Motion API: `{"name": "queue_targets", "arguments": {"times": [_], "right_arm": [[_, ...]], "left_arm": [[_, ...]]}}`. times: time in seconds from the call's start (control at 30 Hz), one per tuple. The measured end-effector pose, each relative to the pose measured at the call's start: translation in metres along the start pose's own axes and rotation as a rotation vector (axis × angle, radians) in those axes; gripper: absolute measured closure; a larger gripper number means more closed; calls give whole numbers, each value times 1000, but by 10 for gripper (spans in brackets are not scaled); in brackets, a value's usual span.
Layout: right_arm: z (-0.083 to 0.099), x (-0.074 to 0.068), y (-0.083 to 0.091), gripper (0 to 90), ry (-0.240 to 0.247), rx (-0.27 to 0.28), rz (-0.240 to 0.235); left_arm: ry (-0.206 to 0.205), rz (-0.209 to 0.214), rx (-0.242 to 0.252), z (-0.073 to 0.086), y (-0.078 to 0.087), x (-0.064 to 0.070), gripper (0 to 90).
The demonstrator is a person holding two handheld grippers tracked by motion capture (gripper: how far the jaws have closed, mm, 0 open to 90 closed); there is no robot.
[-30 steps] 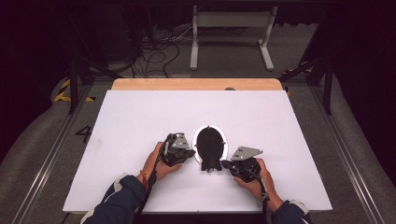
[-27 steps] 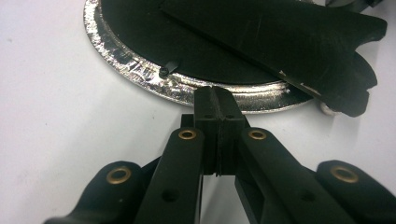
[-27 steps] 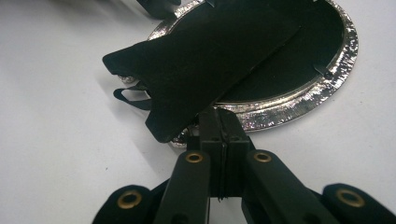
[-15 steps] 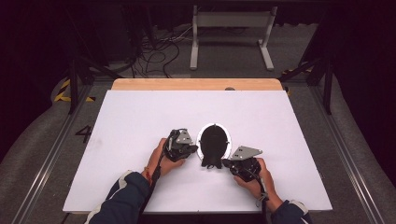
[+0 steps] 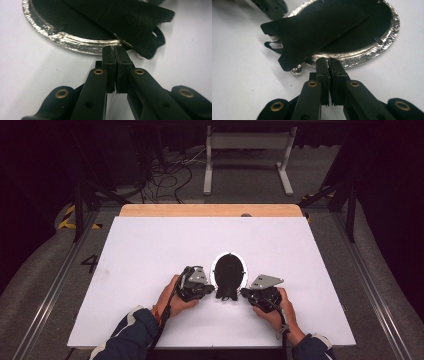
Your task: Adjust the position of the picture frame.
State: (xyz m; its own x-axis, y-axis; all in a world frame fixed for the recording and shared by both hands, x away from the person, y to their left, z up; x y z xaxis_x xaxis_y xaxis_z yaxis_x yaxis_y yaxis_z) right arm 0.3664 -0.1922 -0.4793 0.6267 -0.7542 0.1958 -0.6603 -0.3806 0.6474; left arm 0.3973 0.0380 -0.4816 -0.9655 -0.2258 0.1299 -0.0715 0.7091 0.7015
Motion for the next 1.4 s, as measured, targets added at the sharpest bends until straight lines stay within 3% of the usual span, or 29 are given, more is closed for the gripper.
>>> {"name": "queue_targets", "arguments": {"times": [0.17, 0.4, 0.67, 0.93, 1.13, 1.4], "right_arm": [[0, 3, -1, 882, -1, -8, 13], [-1, 7, -5, 900, -49, 3, -17], [-3, 4, -5, 899, -21, 5, 6], [0, 6, 2, 848, -17, 16, 0], [2, 6, 12, 802, -10, 38, -20], [5, 11, 26, 783, -4, 81, -21]], "left_arm": [[-23, 13, -5, 1, -2, 11, 892], [-7, 35, 4, 3, 0, 11, 898], [-25, 25, -11, 6, 4, 12, 881], [-31, -35, 64, 18, 37, 8, 819], [-31, -87, 144, 41, 70, 11, 723], [-11, -148, 165, 72, 98, 17, 676]]}}
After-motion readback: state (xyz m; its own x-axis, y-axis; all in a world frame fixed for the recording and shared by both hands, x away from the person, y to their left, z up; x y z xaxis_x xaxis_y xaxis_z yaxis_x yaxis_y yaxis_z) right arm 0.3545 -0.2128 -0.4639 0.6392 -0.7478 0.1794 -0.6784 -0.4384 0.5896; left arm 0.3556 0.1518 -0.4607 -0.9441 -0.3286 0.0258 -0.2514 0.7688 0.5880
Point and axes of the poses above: each handheld gripper's, and its own axes: y roughly backward along the jaws, z roughly out of its underside, x roughly to its right, the point moved 3 cm from there along -y, roughly forward along the jaws, and after that the axes turned 10 degrees about z, right-handed, at the moved point
